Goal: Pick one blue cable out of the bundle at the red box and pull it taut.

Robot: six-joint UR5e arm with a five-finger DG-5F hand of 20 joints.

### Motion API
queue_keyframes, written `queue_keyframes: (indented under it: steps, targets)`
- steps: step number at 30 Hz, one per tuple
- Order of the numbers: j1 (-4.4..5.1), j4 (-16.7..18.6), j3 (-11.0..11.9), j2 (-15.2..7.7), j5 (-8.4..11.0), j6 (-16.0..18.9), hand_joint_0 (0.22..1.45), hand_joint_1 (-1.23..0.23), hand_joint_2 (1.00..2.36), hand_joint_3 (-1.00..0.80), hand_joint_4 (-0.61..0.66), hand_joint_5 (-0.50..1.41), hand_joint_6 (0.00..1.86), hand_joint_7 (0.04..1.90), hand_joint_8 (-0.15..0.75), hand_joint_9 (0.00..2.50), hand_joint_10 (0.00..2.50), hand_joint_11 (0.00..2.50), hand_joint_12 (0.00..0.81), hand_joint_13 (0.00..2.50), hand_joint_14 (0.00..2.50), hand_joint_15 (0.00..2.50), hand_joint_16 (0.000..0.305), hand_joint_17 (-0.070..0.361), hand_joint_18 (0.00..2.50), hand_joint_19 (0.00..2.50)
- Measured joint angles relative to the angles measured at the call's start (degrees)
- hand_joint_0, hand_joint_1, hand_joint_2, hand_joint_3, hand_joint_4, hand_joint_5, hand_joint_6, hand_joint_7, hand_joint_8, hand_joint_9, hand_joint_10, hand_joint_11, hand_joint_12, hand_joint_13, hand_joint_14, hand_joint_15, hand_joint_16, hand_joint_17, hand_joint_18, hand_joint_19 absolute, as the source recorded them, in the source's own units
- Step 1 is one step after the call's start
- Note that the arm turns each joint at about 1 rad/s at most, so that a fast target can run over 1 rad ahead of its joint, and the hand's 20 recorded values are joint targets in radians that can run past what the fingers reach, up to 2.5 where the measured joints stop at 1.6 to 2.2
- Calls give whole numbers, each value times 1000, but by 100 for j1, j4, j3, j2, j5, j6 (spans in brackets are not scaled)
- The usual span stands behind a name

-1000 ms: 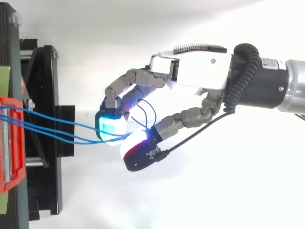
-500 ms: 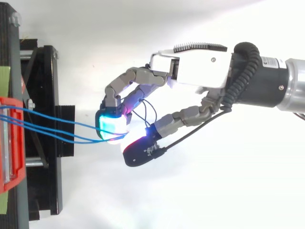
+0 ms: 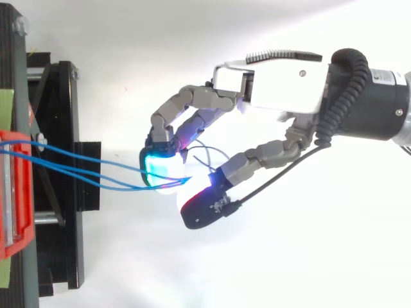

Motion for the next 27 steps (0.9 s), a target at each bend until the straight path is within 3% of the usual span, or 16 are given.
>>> queue_keyframes:
  steps: [3, 7, 17, 27]
  targets:
    - [1, -93, 2, 27, 0, -12, 508, -626, 1000, -500, 85, -127, 881, 1051, 306, 990, 12, 641, 389, 805, 13, 361, 50, 112, 692, 359]
    - [14, -134, 10, 64, 5, -23, 559, -589, 1000, -500, 92, -120, 879, 1107, 306, 1014, 11, 642, 370, 823, 12, 381, 46, 104, 688, 371]
    - [32, -134, 14, 80, 1, -38, 657, -783, 1007, -421, 83, -130, 900, 1080, 313, 1005, 12, 683, 367, 857, 14, 426, 45, 101, 725, 380]
    - [15, -130, 14, 82, -21, -32, 738, -917, 1000, -500, -110, -155, 920, 1006, 273, 950, 13, 668, 359, 842, 14, 411, 44, 98, 760, 345]
